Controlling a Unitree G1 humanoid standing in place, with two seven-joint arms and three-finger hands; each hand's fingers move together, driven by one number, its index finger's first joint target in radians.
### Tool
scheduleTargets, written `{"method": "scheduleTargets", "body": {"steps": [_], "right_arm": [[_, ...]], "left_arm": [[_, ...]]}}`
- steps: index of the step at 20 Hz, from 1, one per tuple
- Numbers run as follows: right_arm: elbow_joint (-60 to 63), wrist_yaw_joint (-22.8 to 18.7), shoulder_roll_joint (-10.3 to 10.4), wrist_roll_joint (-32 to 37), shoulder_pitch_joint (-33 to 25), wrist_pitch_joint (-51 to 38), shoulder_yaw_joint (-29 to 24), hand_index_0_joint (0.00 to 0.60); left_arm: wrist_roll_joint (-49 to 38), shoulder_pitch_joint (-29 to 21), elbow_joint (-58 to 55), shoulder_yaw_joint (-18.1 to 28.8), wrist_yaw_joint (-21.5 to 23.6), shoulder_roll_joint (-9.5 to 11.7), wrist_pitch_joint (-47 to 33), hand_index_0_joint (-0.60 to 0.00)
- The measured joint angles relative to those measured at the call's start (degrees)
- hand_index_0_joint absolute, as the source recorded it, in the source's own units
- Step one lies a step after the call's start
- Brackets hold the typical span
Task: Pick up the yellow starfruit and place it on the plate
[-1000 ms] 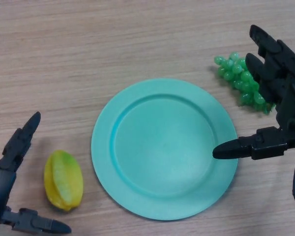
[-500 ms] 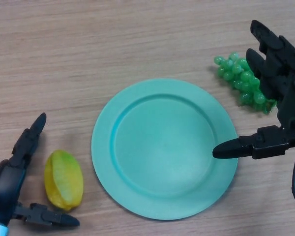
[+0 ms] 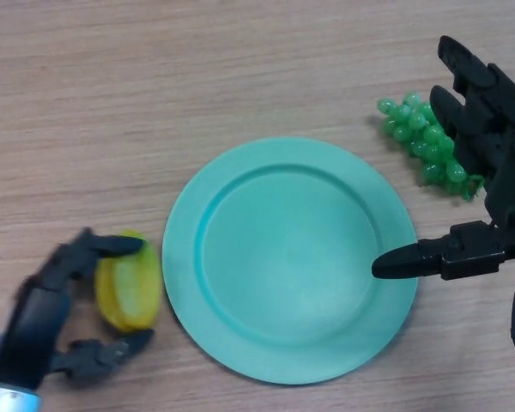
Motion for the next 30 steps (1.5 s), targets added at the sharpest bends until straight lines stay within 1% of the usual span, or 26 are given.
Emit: {"method": "scheduleTargets", "body": {"steps": [3, 5, 6, 8, 9, 10, 11, 12, 13, 14, 15, 16, 19, 20, 21, 23, 24, 25, 26, 27, 28, 29, 30], "right_arm": [[-1.7, -0.1, 0.0, 0.0, 0.1, 0.1, -0.1, 0.0], [-1.9, -0.3, 0.0, 0.1, -0.1, 0.1, -0.1, 0.0], [-1.9, -0.5, 0.0, 0.0, -0.1, 0.1, -0.2, 0.0], [-1.9, -0.6, 0.0, 0.0, -0.1, 0.1, -0.3, 0.0], [-2.0, -0.6, 0.0, 0.1, -0.1, 0.1, -0.3, 0.0], [-2.0, -0.6, 0.0, 0.1, 0.0, 0.1, -0.3, 0.0], [-2.0, -0.6, 0.0, 0.1, 0.0, 0.1, -0.3, 0.0], [-2.0, -0.6, 0.0, 0.1, 0.0, 0.1, -0.3, 0.0], [-2.0, -0.6, 0.0, 0.1, 0.0, 0.1, -0.3, 0.0], [-2.0, -0.6, 0.0, 0.1, 0.0, 0.1, -0.3, 0.0], [-2.1, -0.6, 0.0, 0.1, 0.0, 0.1, -0.3, 0.0], [-2.1, -0.6, 0.0, 0.2, 0.0, 0.1, -0.3, 0.0], [-1.9, -1.2, 0.0, 1.5, 0.0, 0.1, -0.4, 0.0], [-1.9, -1.2, 0.0, 1.5, 0.2, 0.1, -0.3, 0.0], [-1.9, -1.3, 0.0, 1.5, 0.4, 0.1, -0.3, 0.0], [-2.2, -1.6, 0.0, 1.6, 0.3, 0.4, -0.3, 0.0], [-2.3, -1.6, 0.0, 1.8, 0.3, 0.4, -0.3, 0.0], [-2.3, -1.6, 0.0, 1.8, 0.3, 0.4, -0.3, 0.0], [-2.3, -1.6, 0.0, 1.8, 0.4, 0.4, -0.4, 0.0], [-2.4, -1.6, 0.0, 1.7, 0.4, 0.4, -0.4, 0.0], [-2.5, -1.5, 0.0, 1.6, 0.5, 0.4, -0.3, 0.0], [-2.8, -1.5, 0.0, 0.8, 0.6, 0.4, -0.4, 0.0], [-3.4, -1.5, 0.0, -0.1, 0.6, 0.4, -0.5, 0.0]], "left_arm": [[3.1, 1.2, -3.5, 0.0, -0.3, 0.0, 2.1, -0.6], [4.1, 2.6, -7.7, 0.5, -2.0, 0.0, 4.8, -0.6], [4.1, 4.2, -11.1, 1.5, -3.4, -0.1, 5.8, -0.6], [3.6, 5.4, -17.7, 4.1, -4.8, -0.6, 6.6, -0.6], [3.3, 5.4, -20.1, 5.0, -5.5, -0.8, 7.2, -0.6], [3.3, 5.4, -23.8, 6.4, -6.8, -1.6, 7.9, -0.6], [3.3, 5.4, -26.2, 6.2, -7.7, -1.8, 9.7, -0.6], [3.0, 5.2, -29.1, 5.7, -11.0, -2.2, 13.1, -0.6], [-0.9, 5.5, -32.4, 4.6, -15.6, -2.3, 19.6, -0.6], [-3.5, 5.5, -36.0, 2.2, -20.1, -2.5, 28.5, -0.6], [-3.5, 5.2, -37.1, 0.0, -20.9, -2.6, 33.1, -0.6], [-3.4, 4.0, -37.7, -3.3, -21.2, -2.6, 39.6, -0.6], [-2.0, 1.3, -34.6, -7.6, -21.0, -2.4, 39.4, -0.6], [0.2, 0.5, -32.6, -8.8, -20.2, -2.4, 37.8, -0.6], [0.2, 0.3, -31.8, -9.4, -19.6, -2.4, 37.7, -0.6], [2.3, -1.1, -29.5, -10.1, -17.8, -2.4, 34.2, -0.6], [1.8, -1.5, -29.2, -10.1, -16.1, -2.4, 32.4, -0.6], [1.6, -1.6, -29.6, -10.0, -15.8, -2.5, 32.4, -0.6], [-0.6, -1.7, -30.4, -10.0, -15.2, -2.6, 32.4, -0.6], [-1.7, -2.1, -30.7, -10.0, -13.6, -2.8, 32.2, -0.6], [-2.3, -3.3, -30.7, -9.6, -9.2, -2.9, 31.2, -0.6], [-3.9, -3.9, -30.9, -8.8, -6.8, -2.9, 29.8, -0.6], [-3.9, -4.5, -31.0, -7.2, -4.6, -2.9, 25.9, -0.6]]}}
